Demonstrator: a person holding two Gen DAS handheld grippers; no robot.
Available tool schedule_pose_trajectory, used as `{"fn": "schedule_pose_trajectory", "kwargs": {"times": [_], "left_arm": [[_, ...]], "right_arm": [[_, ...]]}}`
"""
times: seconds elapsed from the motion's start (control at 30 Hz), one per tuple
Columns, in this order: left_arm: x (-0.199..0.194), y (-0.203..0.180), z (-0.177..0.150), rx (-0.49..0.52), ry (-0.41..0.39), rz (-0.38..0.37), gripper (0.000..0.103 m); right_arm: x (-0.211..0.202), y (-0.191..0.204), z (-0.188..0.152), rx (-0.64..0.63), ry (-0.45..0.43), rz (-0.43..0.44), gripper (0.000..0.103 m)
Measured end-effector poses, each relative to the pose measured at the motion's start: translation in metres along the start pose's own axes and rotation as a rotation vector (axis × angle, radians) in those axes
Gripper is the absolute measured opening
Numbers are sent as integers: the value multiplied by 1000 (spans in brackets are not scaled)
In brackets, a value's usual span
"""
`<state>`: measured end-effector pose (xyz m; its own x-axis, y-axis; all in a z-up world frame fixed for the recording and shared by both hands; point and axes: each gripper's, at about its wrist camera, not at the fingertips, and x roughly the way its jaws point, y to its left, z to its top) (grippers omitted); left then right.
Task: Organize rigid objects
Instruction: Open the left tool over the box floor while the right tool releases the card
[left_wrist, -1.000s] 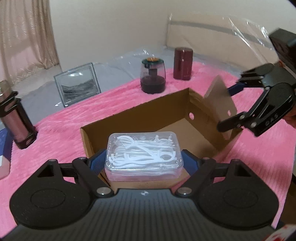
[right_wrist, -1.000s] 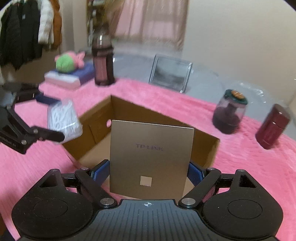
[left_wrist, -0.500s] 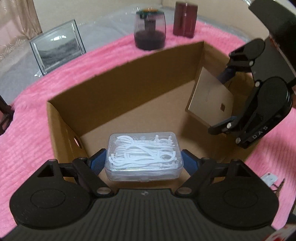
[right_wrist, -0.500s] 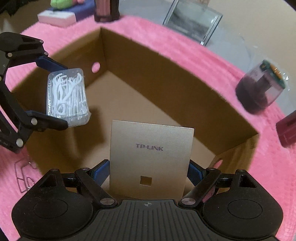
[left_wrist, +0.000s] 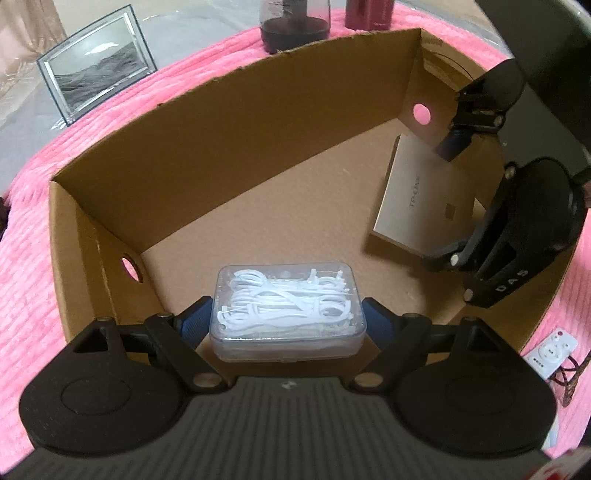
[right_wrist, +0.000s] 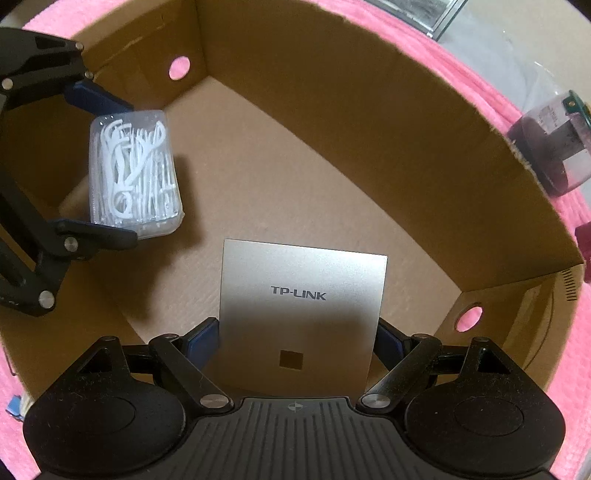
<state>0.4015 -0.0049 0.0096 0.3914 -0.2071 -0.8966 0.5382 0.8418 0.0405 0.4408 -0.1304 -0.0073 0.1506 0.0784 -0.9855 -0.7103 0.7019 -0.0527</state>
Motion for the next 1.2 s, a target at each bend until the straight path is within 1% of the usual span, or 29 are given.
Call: {"fn": "schedule_pose_trajectory", "kwargs": {"times": [0.1, 0.17, 0.43, 0.63, 0.77, 0.87, 0.97, 1.07, 1.2], "left_arm": [[2, 0, 0, 6, 16, -13, 83], [4, -2, 0, 22, 29, -5, 83], [9, -2, 3, 24, 54, 2, 83], [9, -1, 3, 18, 57, 3, 83], [7, -1, 2, 14, 47, 7, 82], [5, -1, 1, 7, 35, 3, 82], [-4, -1, -1, -3, -15, -8, 82], [-25, 2, -2, -48, -108, -15, 82], [-67, -2, -11, -105, -247, -30, 82]], "right_arm": [[5, 1, 0, -7, 23, -3, 84], [5, 1, 0, -8, 30, 5, 84], [2, 6, 4, -23, 51, 9, 84], [0, 3, 3, -1, 12, 11, 84], [-14, -4, -3, 41, -42, -1, 84], [-28, -12, -9, 73, -99, -19, 84], [-51, -17, -16, 122, -179, -34, 84], [-83, -20, -23, 171, -281, -45, 84], [-131, -12, -46, 222, -419, -58, 84]]}}
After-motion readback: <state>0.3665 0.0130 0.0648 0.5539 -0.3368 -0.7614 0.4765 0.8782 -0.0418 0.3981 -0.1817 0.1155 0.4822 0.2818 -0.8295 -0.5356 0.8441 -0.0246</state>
